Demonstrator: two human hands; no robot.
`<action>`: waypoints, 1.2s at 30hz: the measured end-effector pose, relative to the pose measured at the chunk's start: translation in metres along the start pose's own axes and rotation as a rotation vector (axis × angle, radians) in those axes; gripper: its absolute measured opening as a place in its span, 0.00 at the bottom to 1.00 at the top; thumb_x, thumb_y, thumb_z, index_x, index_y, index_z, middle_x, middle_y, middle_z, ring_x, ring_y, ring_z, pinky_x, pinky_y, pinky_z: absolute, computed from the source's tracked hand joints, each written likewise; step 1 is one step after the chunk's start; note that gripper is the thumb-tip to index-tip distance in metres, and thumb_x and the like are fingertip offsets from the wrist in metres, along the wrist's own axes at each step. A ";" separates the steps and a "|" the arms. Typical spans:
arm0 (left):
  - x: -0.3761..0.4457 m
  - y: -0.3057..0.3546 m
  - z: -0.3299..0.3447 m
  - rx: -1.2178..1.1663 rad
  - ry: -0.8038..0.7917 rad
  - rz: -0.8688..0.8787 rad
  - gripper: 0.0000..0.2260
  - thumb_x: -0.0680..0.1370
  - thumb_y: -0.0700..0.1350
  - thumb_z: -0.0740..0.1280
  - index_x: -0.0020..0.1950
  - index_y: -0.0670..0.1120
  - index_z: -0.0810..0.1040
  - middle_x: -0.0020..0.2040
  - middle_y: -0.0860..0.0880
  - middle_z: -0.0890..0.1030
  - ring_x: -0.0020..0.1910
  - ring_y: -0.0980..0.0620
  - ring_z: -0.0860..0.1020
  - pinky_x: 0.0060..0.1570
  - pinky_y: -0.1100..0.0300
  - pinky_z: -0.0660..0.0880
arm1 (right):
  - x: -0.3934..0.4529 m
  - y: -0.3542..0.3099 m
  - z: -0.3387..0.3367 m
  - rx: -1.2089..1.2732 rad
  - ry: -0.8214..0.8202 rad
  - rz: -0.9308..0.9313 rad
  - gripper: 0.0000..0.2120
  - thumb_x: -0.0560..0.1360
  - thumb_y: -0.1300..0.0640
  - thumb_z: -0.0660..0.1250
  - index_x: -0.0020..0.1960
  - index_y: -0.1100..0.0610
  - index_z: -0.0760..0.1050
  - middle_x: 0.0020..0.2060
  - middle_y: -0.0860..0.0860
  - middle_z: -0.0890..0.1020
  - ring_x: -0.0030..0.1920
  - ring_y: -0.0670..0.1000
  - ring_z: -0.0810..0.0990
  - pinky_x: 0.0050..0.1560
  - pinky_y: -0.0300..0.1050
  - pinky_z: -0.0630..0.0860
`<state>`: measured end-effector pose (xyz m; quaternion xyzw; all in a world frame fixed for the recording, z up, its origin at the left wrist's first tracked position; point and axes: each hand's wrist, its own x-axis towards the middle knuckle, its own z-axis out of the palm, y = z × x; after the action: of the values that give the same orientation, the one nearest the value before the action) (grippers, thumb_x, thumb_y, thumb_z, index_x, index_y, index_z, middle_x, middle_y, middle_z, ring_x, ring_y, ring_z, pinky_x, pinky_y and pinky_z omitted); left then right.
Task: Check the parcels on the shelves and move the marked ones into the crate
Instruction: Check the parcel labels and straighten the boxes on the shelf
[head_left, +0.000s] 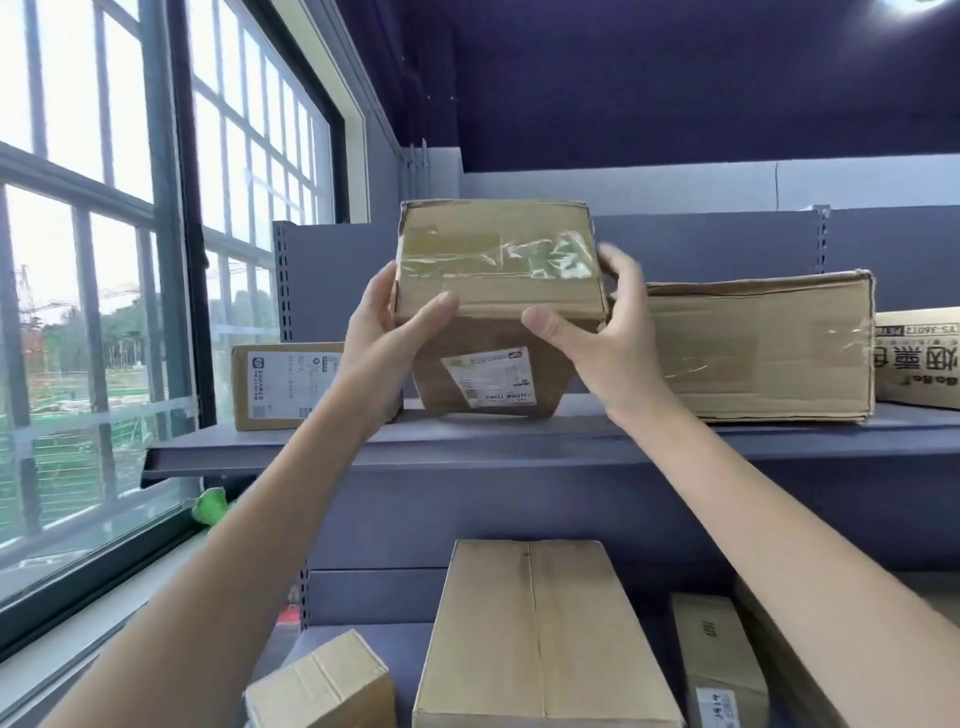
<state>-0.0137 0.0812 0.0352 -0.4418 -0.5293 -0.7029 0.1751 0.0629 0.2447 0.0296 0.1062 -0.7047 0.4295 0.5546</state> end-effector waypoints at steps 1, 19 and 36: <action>-0.002 0.006 -0.002 0.000 -0.054 0.027 0.20 0.74 0.40 0.69 0.63 0.49 0.67 0.50 0.57 0.79 0.45 0.67 0.80 0.43 0.72 0.74 | 0.000 -0.007 -0.002 -0.038 -0.038 -0.043 0.44 0.63 0.46 0.76 0.72 0.49 0.56 0.68 0.44 0.64 0.65 0.40 0.64 0.68 0.40 0.63; -0.024 0.002 -0.031 0.147 0.176 -0.244 0.42 0.68 0.51 0.75 0.73 0.48 0.52 0.64 0.46 0.74 0.55 0.55 0.77 0.50 0.55 0.76 | -0.028 -0.025 -0.016 0.538 0.390 0.383 0.23 0.67 0.50 0.74 0.58 0.56 0.74 0.54 0.51 0.81 0.56 0.52 0.79 0.61 0.58 0.74; -0.019 0.004 -0.048 0.355 0.153 -0.073 0.15 0.72 0.44 0.72 0.52 0.48 0.67 0.44 0.51 0.80 0.44 0.48 0.81 0.47 0.47 0.79 | -0.051 -0.016 -0.014 -0.221 0.063 0.193 0.18 0.75 0.59 0.66 0.64 0.57 0.70 0.57 0.52 0.79 0.57 0.53 0.76 0.57 0.44 0.72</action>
<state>-0.0212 0.0326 0.0197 -0.3298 -0.6457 -0.6359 0.2646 0.1010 0.2284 -0.0064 -0.0371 -0.7369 0.4038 0.5409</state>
